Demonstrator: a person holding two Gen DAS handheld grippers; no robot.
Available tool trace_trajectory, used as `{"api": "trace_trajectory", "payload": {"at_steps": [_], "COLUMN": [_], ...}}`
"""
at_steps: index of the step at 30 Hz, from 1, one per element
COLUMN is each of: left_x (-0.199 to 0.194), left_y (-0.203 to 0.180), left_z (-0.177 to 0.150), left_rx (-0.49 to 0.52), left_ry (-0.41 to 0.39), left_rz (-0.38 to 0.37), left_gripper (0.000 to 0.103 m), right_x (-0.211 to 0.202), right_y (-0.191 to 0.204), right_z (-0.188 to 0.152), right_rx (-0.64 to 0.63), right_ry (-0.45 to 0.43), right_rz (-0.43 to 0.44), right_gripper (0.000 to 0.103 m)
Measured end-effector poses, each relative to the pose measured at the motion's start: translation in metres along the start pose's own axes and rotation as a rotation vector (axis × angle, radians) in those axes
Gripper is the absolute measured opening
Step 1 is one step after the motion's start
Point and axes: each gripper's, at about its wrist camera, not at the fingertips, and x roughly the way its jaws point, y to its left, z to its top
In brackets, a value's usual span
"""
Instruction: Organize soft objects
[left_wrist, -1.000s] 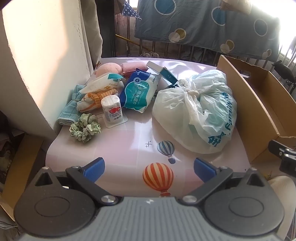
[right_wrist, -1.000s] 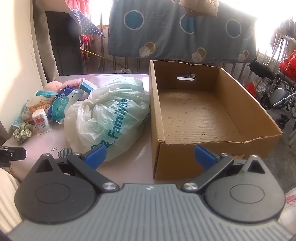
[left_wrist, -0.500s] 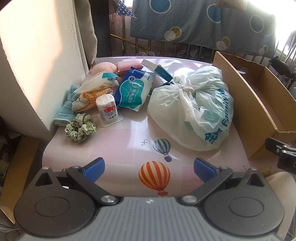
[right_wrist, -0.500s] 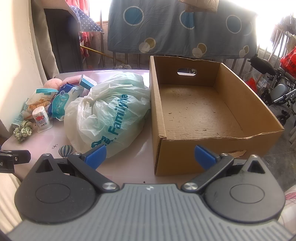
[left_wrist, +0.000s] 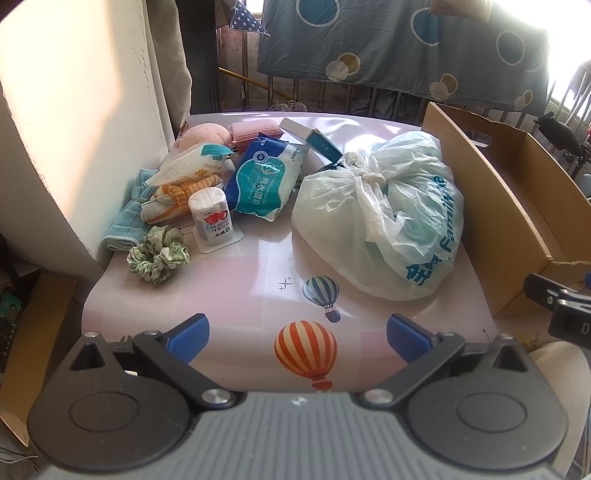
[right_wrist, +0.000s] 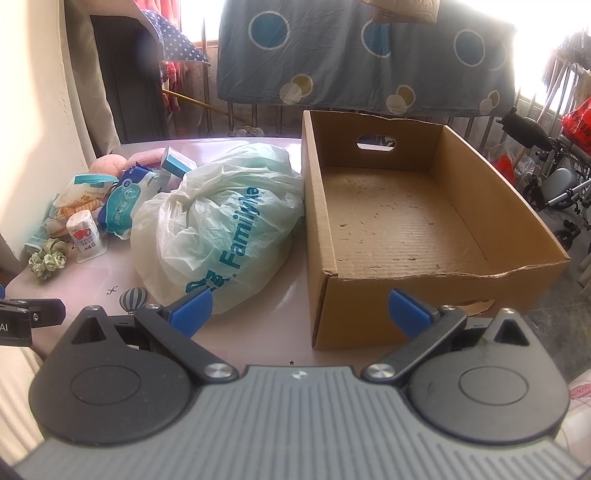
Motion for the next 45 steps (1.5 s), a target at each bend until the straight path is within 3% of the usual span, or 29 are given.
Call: {"api": "trace_trajectory", "payload": {"at_steps": [45], "left_x": [0.0002], "left_y": [-0.0020], "left_z": [-0.0017], "left_rx": [-0.001], "left_ry": [-0.001], "left_rz": [-0.006], "left_gripper": [0.103], "right_x": [0.0023], "right_y": [0.0023], "right_z": [-0.0037], "right_rx": [0.000], "right_ry": [0.018], "right_rz": [-0.012], "right_gripper": [0.102]}}
